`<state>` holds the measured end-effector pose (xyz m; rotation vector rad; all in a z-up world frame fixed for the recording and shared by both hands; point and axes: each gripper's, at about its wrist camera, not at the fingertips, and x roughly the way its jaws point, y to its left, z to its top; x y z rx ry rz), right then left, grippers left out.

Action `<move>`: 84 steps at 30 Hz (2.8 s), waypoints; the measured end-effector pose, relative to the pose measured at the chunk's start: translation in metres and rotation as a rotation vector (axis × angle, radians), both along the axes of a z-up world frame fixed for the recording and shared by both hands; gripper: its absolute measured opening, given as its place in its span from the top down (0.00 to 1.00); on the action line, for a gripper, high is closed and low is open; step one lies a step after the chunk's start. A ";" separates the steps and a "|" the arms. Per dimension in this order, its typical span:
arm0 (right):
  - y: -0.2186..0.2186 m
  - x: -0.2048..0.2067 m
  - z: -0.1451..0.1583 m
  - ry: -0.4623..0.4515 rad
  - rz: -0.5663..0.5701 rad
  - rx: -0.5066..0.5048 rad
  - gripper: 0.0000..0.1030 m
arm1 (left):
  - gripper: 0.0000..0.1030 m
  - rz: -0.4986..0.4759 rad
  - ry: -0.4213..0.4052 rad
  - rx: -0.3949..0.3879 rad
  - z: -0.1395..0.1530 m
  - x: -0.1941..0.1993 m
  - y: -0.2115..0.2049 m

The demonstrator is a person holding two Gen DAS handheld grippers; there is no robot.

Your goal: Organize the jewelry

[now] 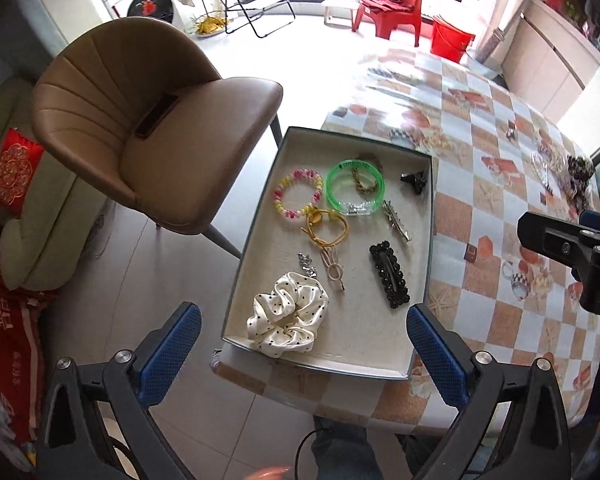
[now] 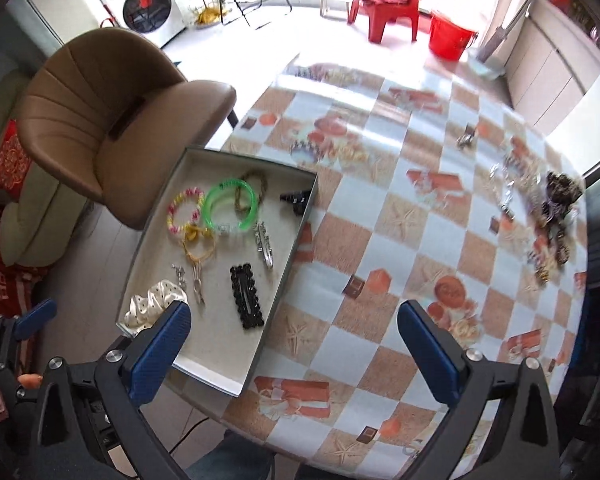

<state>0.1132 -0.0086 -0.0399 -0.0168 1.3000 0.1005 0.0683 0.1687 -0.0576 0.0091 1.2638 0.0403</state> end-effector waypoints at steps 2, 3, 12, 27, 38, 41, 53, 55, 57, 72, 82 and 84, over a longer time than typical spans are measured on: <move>0.001 0.001 0.006 0.007 0.000 0.008 0.00 | 0.00 0.014 -0.005 -0.008 0.006 -0.001 0.004; 0.002 0.002 0.008 0.015 0.001 0.008 0.00 | 0.00 0.020 -0.009 -0.010 0.009 -0.002 0.005; 0.012 0.002 0.020 -0.007 0.022 -0.020 0.00 | 0.00 0.045 -0.033 -0.005 0.022 -0.005 0.012; 0.017 0.003 0.022 -0.005 0.016 -0.020 0.00 | 0.00 0.052 -0.021 -0.013 0.020 -0.004 0.016; 0.017 0.003 0.021 -0.005 0.013 -0.020 0.00 | 0.00 0.049 -0.021 -0.013 0.020 -0.003 0.017; 0.018 0.003 0.021 -0.004 0.011 -0.020 0.00 | 0.00 0.047 -0.020 -0.013 0.020 -0.002 0.017; 0.017 0.002 0.021 -0.005 0.014 -0.021 0.00 | 0.00 0.054 -0.016 -0.013 0.018 -0.003 0.019; 0.018 0.003 0.021 -0.005 0.016 -0.022 0.00 | 0.00 0.055 -0.017 -0.013 0.017 -0.004 0.020; 0.018 0.002 0.021 -0.005 0.015 -0.021 0.00 | 0.00 0.054 -0.017 -0.013 0.017 -0.004 0.020; 0.019 0.002 0.021 -0.003 0.013 -0.022 0.00 | 0.00 0.052 -0.015 -0.012 0.015 -0.004 0.022; 0.019 0.001 0.021 -0.004 0.015 -0.023 0.00 | 0.00 0.055 -0.014 -0.008 0.015 -0.005 0.022; 0.019 0.002 0.022 -0.004 0.015 -0.022 0.00 | 0.00 0.056 -0.015 -0.006 0.015 -0.006 0.022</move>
